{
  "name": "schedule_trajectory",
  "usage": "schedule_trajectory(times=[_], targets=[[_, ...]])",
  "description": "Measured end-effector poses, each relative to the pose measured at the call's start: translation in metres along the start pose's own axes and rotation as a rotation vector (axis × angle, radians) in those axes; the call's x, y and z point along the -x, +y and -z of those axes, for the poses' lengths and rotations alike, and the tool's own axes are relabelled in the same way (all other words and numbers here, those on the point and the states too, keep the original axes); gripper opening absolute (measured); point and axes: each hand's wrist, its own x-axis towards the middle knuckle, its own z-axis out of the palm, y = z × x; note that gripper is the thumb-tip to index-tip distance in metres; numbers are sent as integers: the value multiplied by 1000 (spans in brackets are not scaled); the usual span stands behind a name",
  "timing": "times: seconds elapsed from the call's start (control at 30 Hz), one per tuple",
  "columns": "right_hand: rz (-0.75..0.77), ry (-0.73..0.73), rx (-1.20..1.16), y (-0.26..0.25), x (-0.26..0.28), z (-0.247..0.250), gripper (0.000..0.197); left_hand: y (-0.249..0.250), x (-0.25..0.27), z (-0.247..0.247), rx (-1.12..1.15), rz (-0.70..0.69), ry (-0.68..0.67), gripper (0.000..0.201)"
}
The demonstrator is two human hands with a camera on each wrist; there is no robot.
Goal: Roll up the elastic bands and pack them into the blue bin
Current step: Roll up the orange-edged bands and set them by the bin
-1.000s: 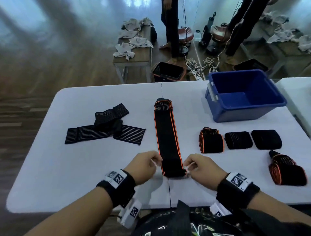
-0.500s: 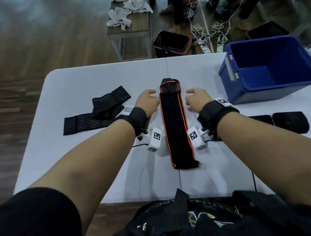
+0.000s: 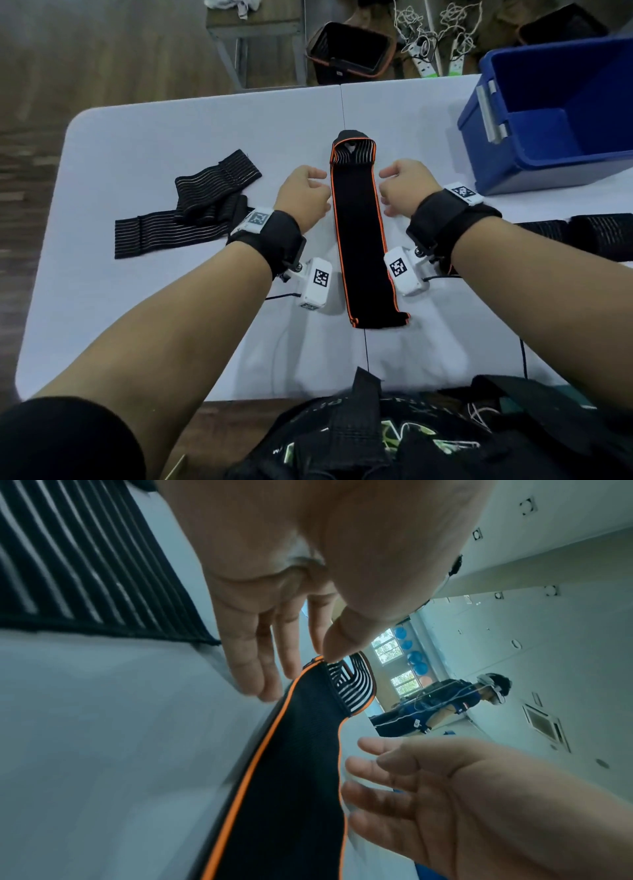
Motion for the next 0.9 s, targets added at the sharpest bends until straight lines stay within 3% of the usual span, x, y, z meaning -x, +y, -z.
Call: schedule_trajectory(times=[0.07, 0.13, 0.2, 0.27, 0.37, 0.5, 0.6, 0.7, 0.9], targets=[[-28, -28, 176, 6, 5, -2, 21, -5, 8, -4, -36, 40, -10, 11], [-25, -26, 255, 12, 7, -5, 27, -9, 16, -8, -58, 30, -4, 10], [-3, 4, 240, 16, 10, -6, 30, -10, 22, -10, -40, 16, 5, 9], [2, 4, 204, 17, 21, -2, 20, -12, 30, -8, -38, 11, 3, 6], [-14, -18, 185, 17, 39, 5, 19, -21, 48, -3, -197, -34, -2, 5], [-77, -179, 272, 31, 71, 8, 8, -35, 89, -2, -432, -22, -143, 24], [-100, -286, 422, 47, 88, 4, 20, -46, 112, -6, -450, 47, -190, 22], [-72, -316, 470, 57, 100, -1, 21, -55, 121, -14, -424, 77, -149, 11], [-6, -251, 307, 72, 111, 7, 10, -66, 134, -20, -365, 58, -18, 15]])
